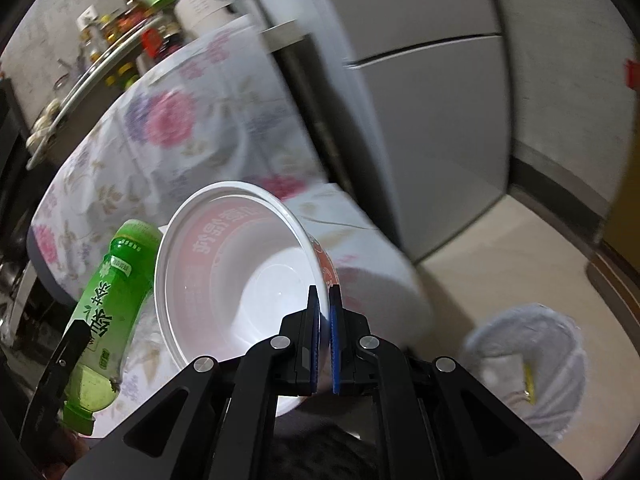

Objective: Collect trash
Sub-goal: 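Carry bottle and bowl to the bin and open both grippers, then move both tools back toward the chair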

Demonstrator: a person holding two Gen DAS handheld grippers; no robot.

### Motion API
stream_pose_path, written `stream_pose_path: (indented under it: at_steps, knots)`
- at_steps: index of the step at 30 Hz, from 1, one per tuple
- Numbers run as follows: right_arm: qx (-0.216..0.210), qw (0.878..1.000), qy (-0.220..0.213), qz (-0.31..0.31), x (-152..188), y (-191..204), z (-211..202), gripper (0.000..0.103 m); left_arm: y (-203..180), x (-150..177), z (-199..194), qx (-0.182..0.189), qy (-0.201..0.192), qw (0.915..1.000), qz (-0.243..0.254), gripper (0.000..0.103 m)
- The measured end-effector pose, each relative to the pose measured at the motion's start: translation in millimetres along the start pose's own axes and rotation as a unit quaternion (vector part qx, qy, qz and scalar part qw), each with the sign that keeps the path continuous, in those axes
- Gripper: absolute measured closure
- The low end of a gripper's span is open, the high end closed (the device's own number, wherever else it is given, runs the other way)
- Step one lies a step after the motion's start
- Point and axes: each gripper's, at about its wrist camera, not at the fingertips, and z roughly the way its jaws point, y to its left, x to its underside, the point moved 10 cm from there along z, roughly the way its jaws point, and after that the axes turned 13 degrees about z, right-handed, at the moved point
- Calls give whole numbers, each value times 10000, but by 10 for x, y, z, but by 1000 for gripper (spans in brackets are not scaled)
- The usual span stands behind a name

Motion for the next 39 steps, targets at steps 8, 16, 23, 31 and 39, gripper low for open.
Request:
stream_pose_path:
  at_steps: [8,16,23,31,39]
  knots:
    - [835,9920,-365,870,17,-1304,-573,98,-1138,24,270,1008,-127,9922,717,46]
    - [1465,9725,-211,1799,322,-2484,-668,98,-2256,234,628,1987,187,9709,1327,46]
    - [1554,9647,-2,2125,405,-2863,-477,98,-2684,318,818,2285,330,9611,1515,46]
    - [1616,9596,166,2295,417,-3037,-255,70,-2802,429,1113,2341,641,9582,1517,25]
    - [1818,9634,-383,1934,204,-2835,-628,70,-2314,372,1107,1939,654,9710,1239,25]
